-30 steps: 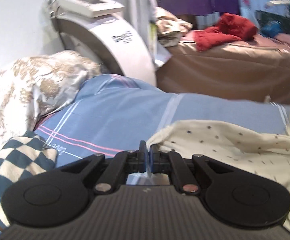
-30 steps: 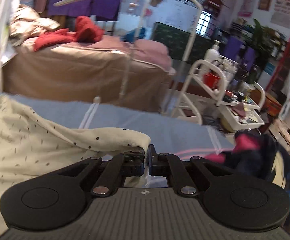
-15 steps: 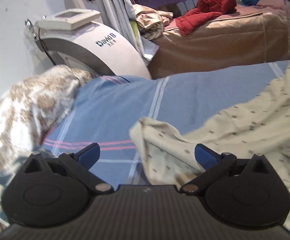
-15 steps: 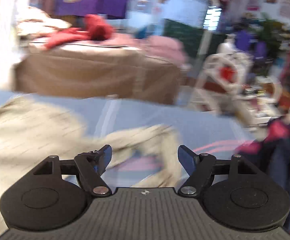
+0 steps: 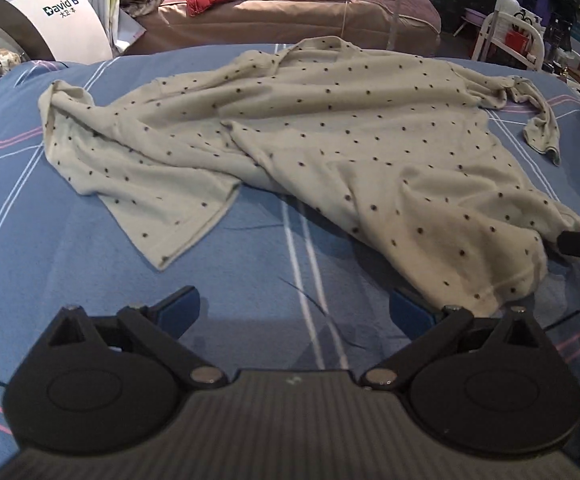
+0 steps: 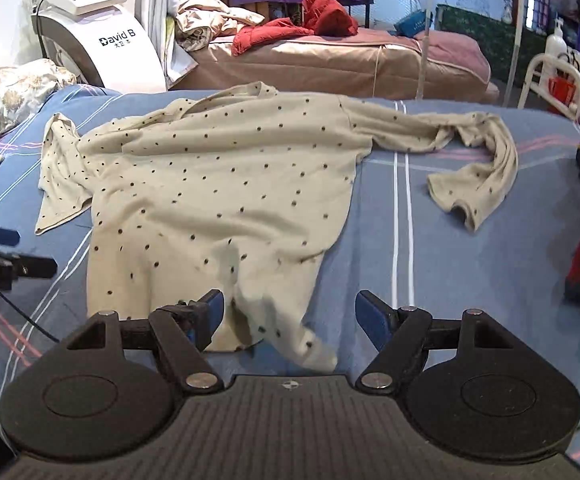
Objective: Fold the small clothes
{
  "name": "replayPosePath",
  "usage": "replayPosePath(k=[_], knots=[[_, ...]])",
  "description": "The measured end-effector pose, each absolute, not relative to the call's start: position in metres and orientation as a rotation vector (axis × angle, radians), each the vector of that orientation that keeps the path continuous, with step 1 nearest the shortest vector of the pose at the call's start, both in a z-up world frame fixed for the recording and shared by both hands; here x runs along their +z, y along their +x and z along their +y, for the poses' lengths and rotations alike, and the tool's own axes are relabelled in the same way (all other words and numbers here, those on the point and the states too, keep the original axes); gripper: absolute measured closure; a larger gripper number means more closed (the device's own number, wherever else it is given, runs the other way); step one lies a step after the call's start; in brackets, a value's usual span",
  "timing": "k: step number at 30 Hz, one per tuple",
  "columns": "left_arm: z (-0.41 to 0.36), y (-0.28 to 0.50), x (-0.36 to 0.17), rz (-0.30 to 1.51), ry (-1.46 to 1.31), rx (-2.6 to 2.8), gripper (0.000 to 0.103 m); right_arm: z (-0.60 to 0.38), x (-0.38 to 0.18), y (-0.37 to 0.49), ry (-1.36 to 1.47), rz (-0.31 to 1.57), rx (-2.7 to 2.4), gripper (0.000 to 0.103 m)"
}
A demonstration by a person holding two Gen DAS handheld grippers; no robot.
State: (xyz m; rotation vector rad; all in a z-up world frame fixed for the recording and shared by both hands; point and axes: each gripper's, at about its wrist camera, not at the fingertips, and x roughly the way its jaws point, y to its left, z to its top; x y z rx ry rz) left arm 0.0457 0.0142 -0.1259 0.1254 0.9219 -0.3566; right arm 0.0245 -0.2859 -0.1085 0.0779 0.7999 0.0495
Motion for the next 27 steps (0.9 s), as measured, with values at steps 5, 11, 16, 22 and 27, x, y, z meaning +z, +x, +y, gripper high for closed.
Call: replayPosePath(k=[5,11,16,22,27], knots=[[0.014,0.033,-0.124,0.934,0.12,-0.351,0.0,-0.281,-0.124,0.036,0.051,0.833,0.048,0.0],[0.02,0.028,-0.123,0.957,0.109,-0.328,0.0,-0.263,-0.129,0.049,0.095,0.925,0.078,0.088],[0.019,0.026,-0.121,0.947,0.109,-0.314,0.0,-0.293,-0.079,0.048,0.811,0.821,0.416,0.09],[-0.002,0.016,-0.122,0.913,0.02,-0.424,0.0,-0.371,0.004,0.011,1.038,0.435,0.412,0.09],[-0.032,0.015,-0.13,0.914,0.065,-0.5,0.0,-0.4,-0.027,-0.004,0.658,0.652,-0.166,0.089]])
